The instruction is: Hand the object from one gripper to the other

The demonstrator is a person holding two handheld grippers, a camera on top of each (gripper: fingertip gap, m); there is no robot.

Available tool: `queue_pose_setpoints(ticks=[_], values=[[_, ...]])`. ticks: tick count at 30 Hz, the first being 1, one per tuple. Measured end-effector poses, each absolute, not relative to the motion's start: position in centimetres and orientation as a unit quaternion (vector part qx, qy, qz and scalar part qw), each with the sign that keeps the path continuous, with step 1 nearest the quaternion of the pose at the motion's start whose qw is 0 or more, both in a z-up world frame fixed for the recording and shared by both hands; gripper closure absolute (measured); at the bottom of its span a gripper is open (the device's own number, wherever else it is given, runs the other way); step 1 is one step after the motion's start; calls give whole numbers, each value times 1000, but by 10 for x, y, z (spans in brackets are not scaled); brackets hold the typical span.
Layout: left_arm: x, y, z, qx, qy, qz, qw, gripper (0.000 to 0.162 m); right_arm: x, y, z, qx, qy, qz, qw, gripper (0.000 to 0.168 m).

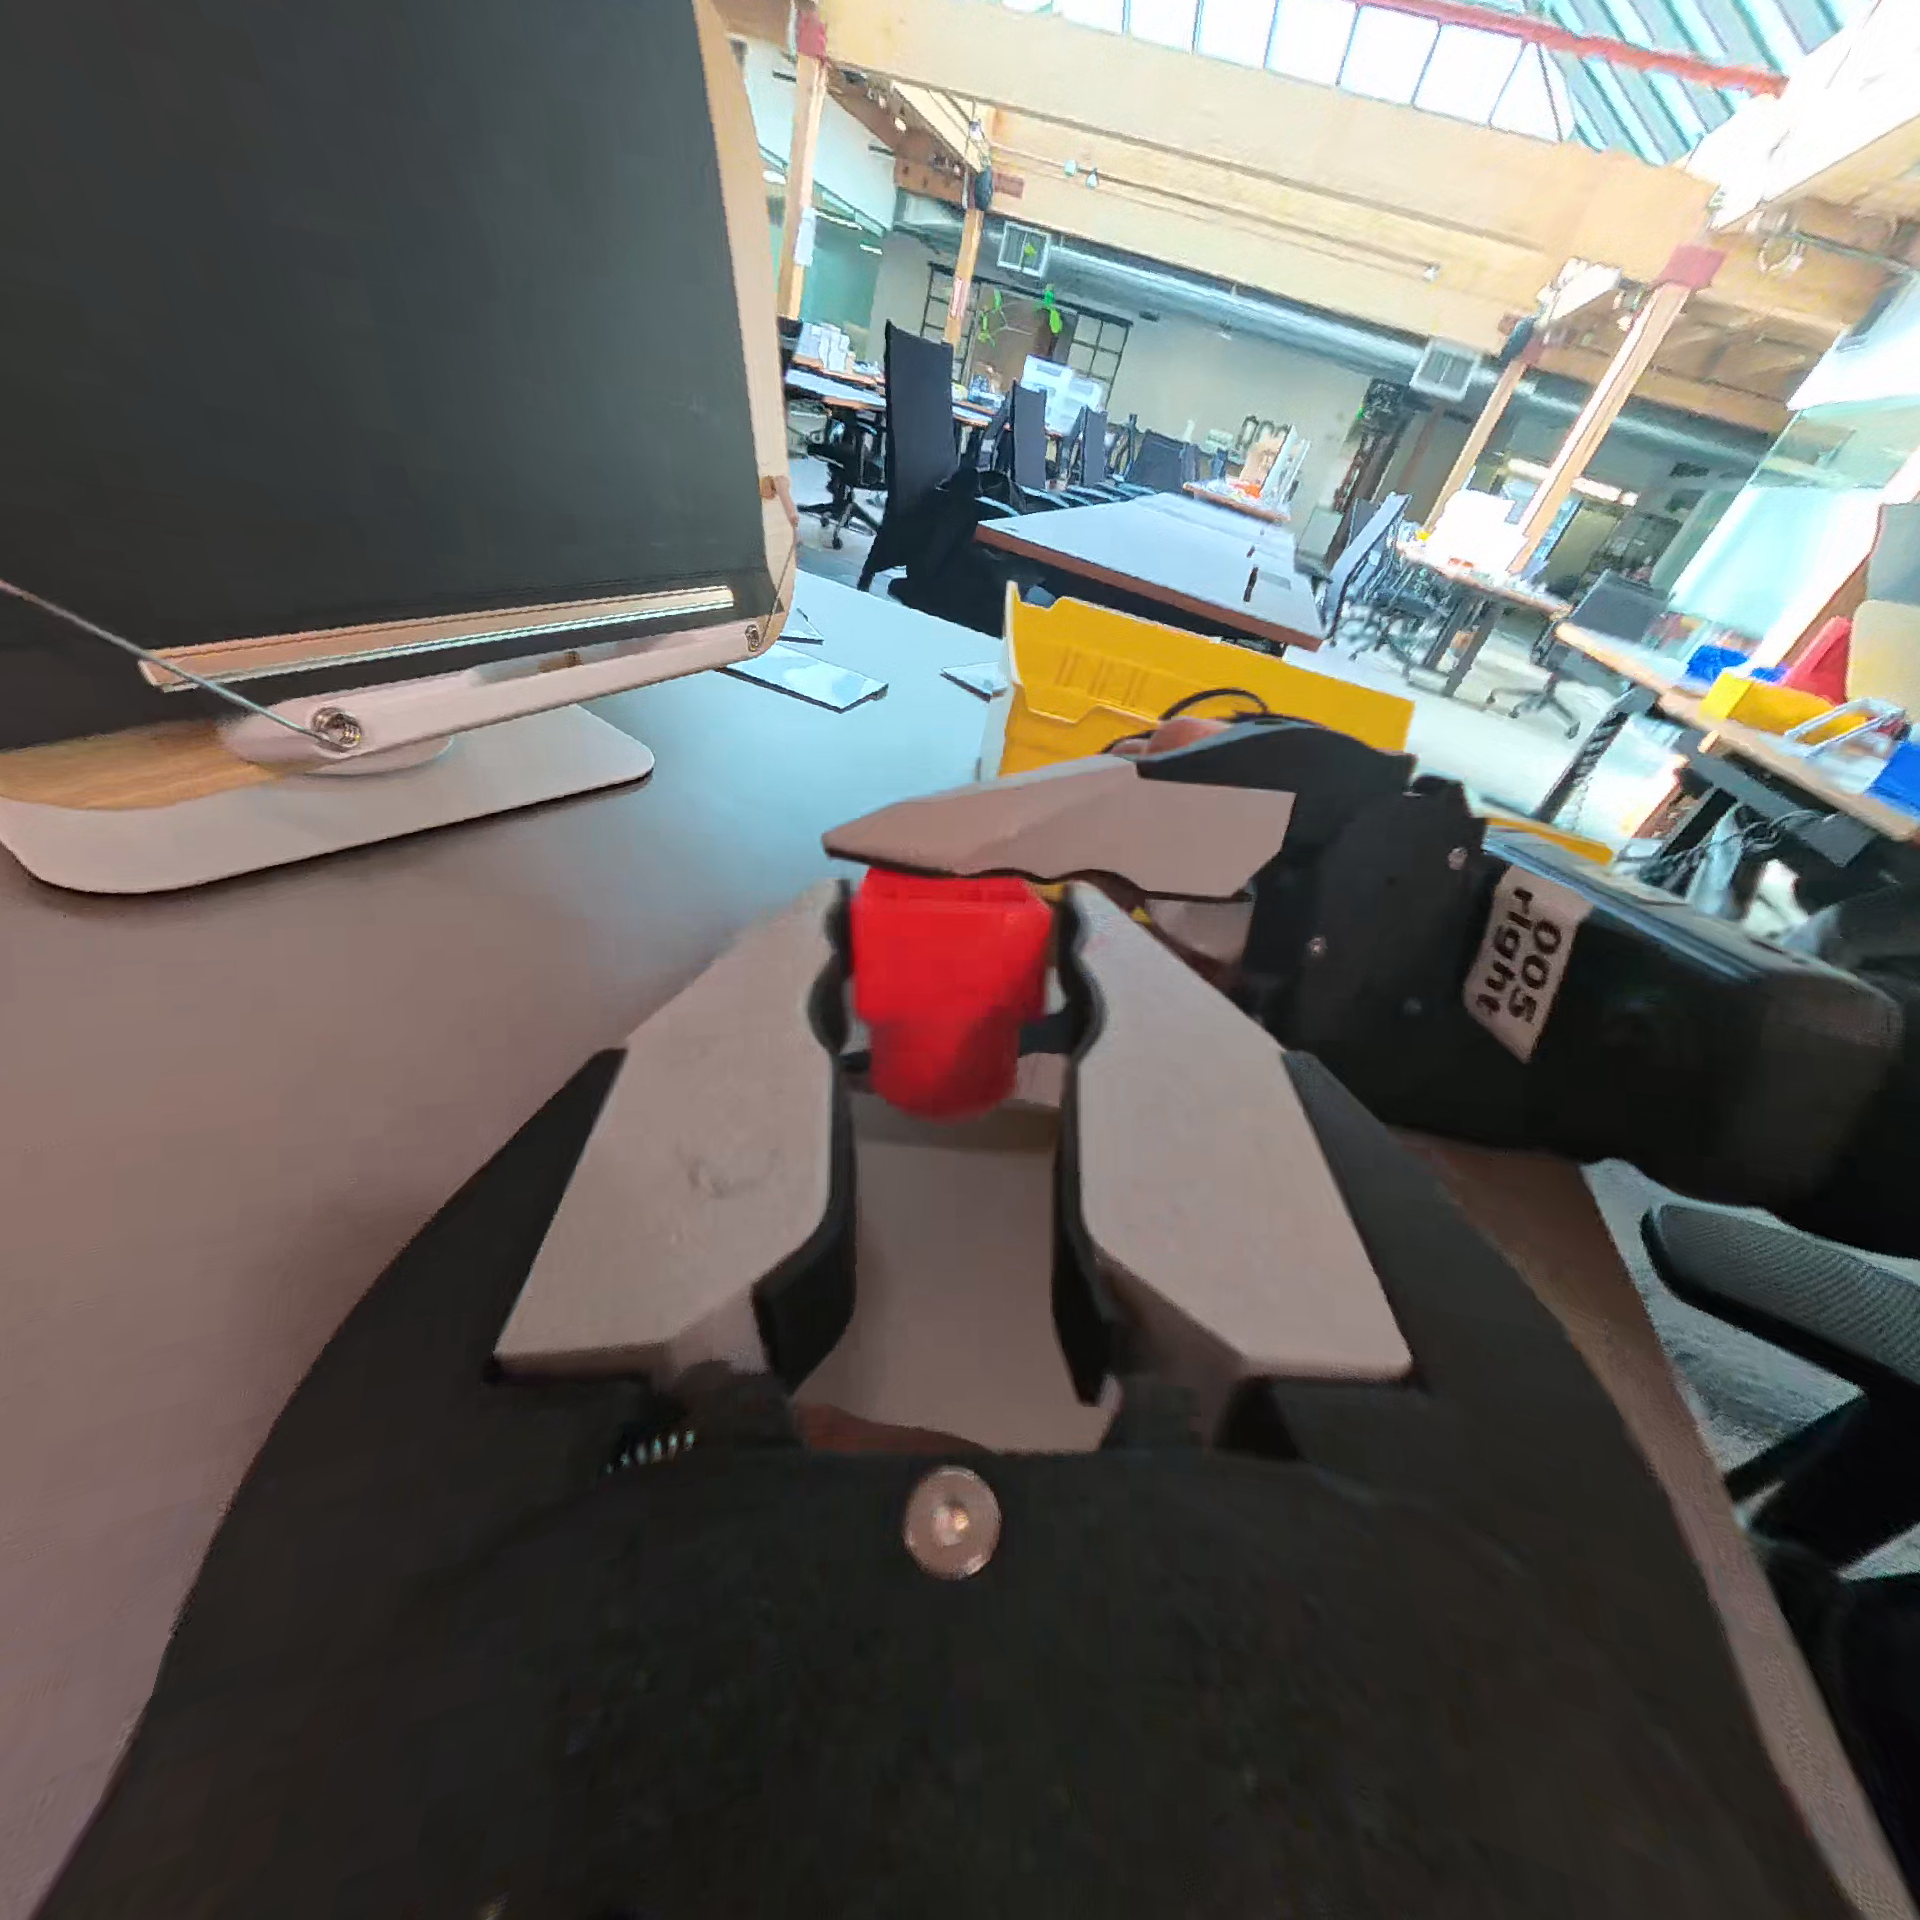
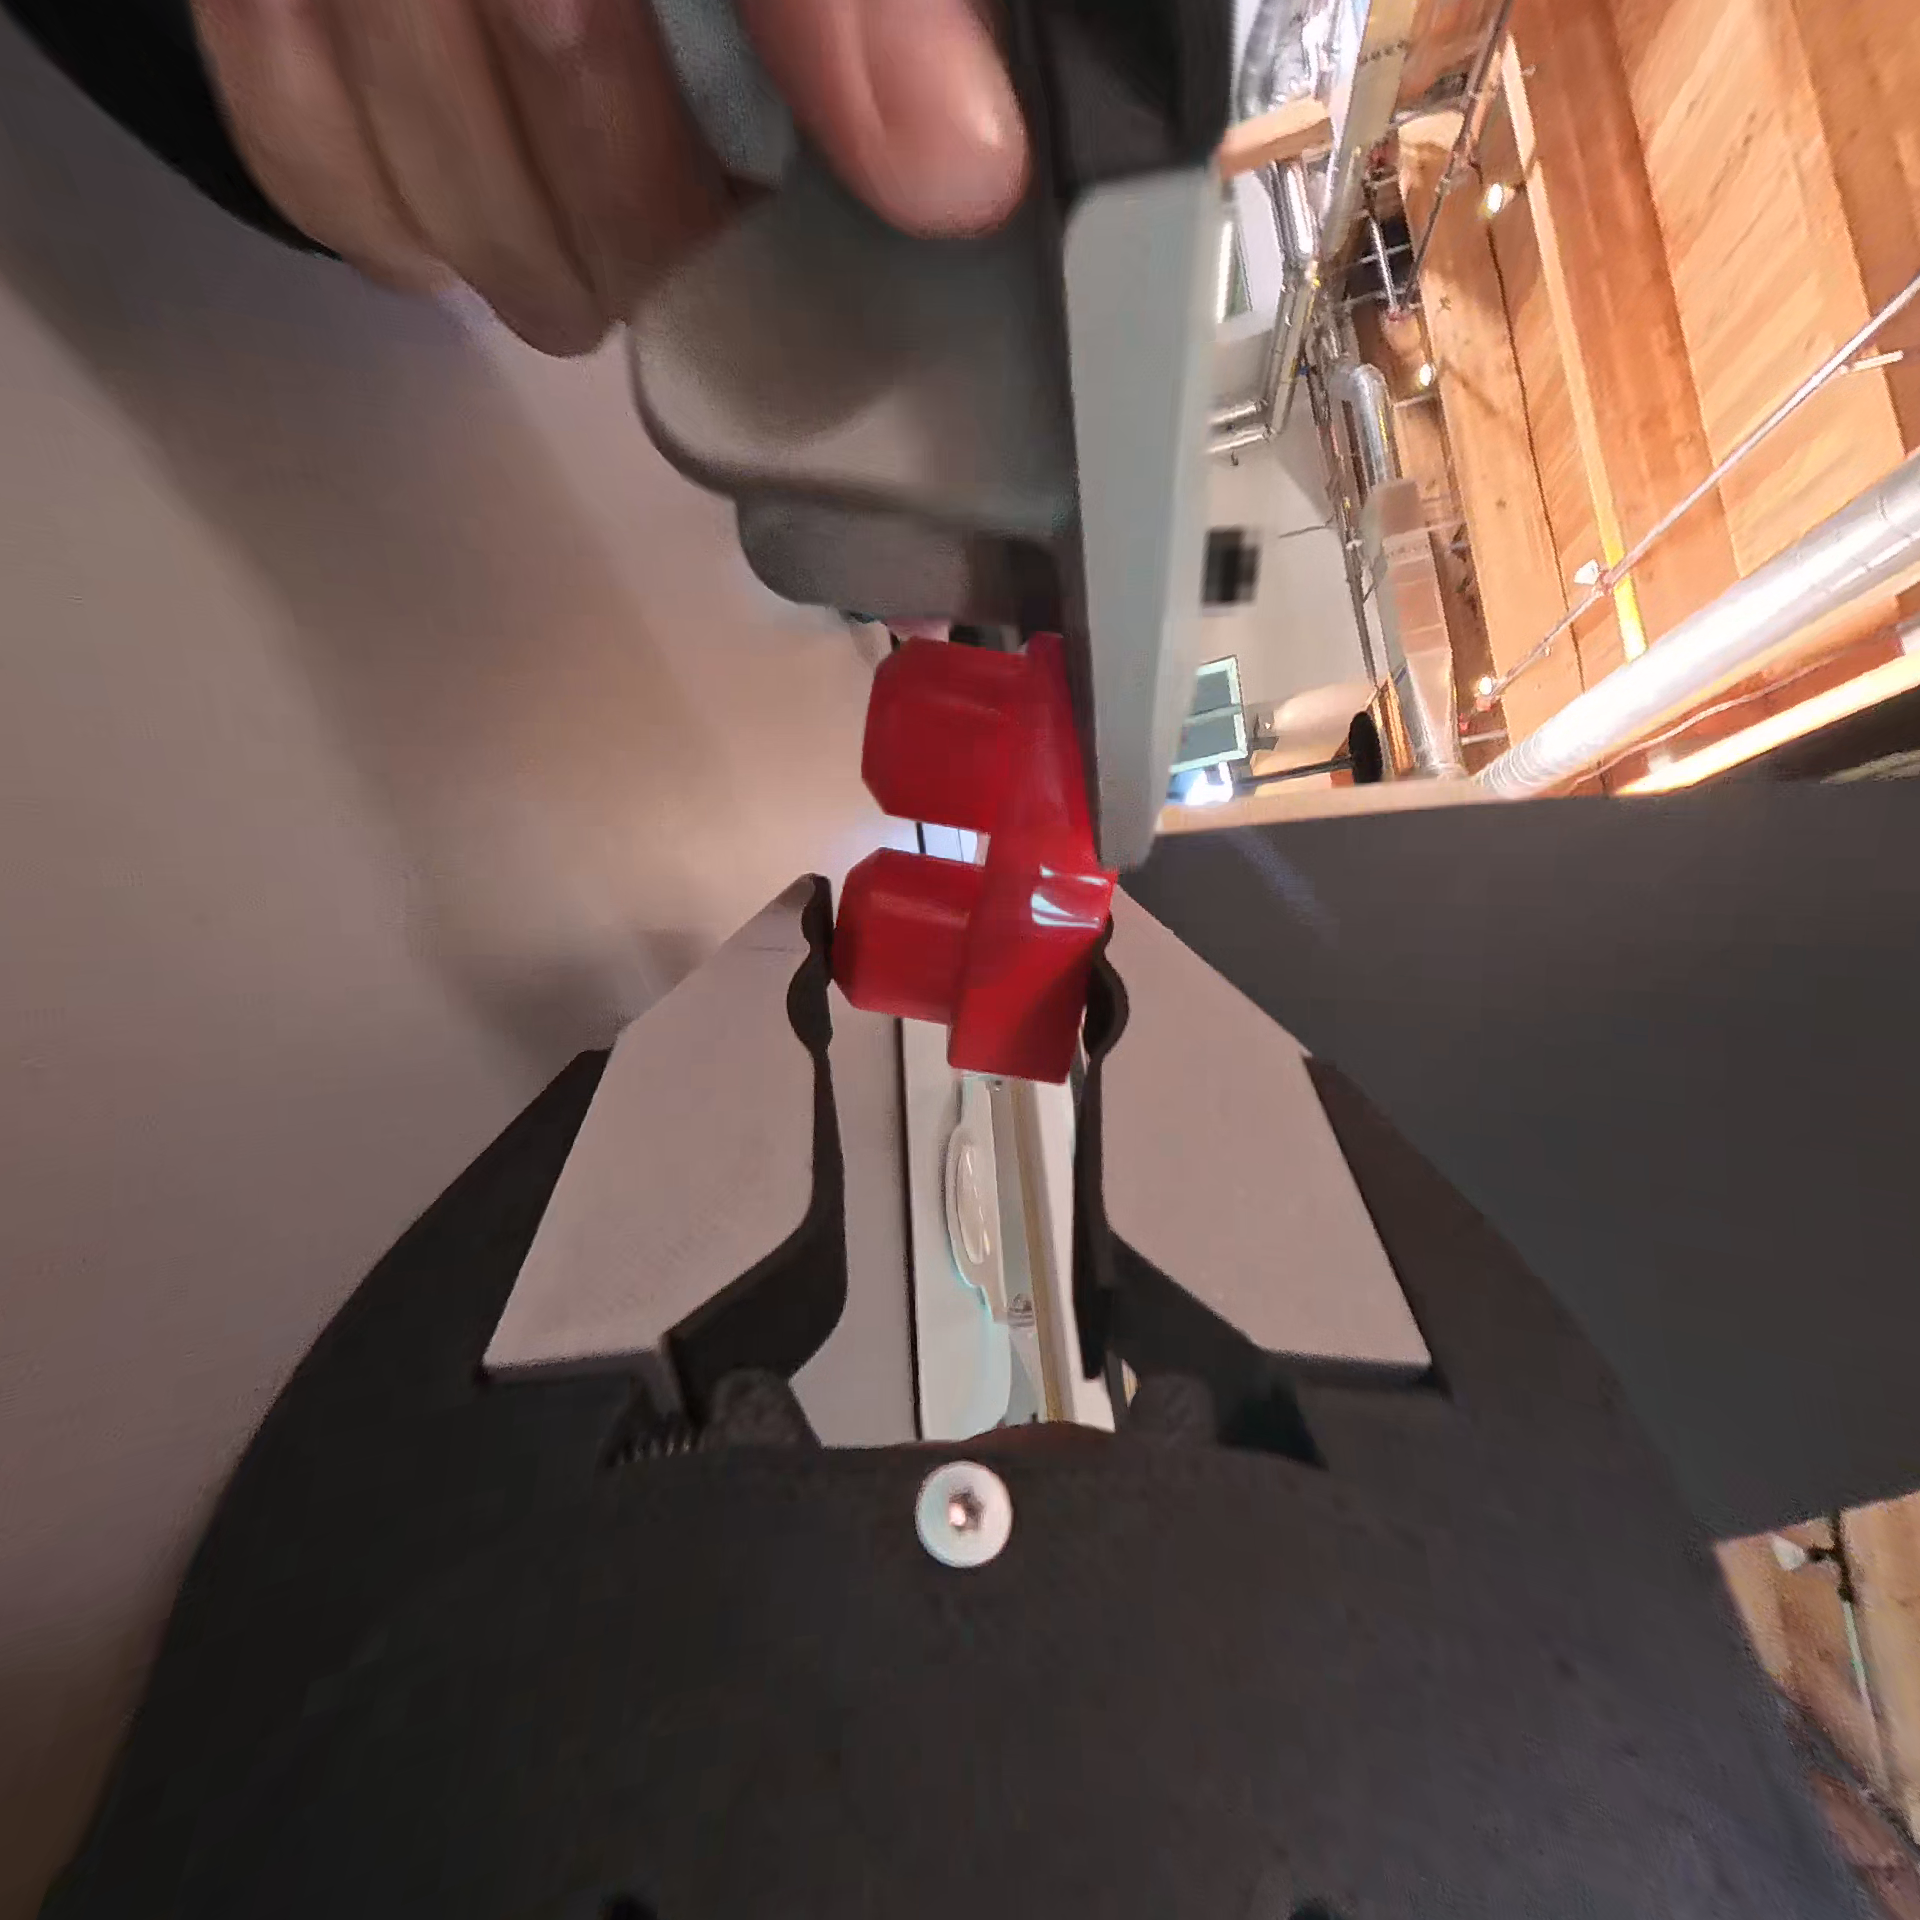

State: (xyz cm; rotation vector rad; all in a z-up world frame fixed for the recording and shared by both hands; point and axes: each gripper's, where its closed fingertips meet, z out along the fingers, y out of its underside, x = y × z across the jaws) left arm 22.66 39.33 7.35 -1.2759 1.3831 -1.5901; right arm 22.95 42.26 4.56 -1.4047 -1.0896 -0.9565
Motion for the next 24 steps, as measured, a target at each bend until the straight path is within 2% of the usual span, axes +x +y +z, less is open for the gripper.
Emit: queue_pose_setpoints(ticks=[3,5,7,9,11,14,18,21,24], values=[[228,398,67,-470,583,-524,405,129,227,423,41,-589,-462,-408,522,124],[228,412,67,-441,614,-408,512,129,233,422,37,-613,-455,-385,519,130],[226,420,76,-384,627,-292,611,128,241,419,38,-644,-432,-344,530,129],[223,417,88,-313,617,-219,688,129,243,416,38,-690,-392,-253,554,124],[221,409,90,-239,620,-147,732,130,233,412,39,-732,-344,-107,577,113],[221,399,91,-182,616,-112,758,128,215,403,53,-747,-276,106,595,94],[215,393,102,-172,601,-140,768,128,216,396,80,-711,-192,295,608,97],[217,385,100,-151,605,-135,770,128,215,392,87,-690,-170,366,601,96],[221,374,95,-138,614,-142,764,128,206,391,80,-699,-188,365,585,79]])
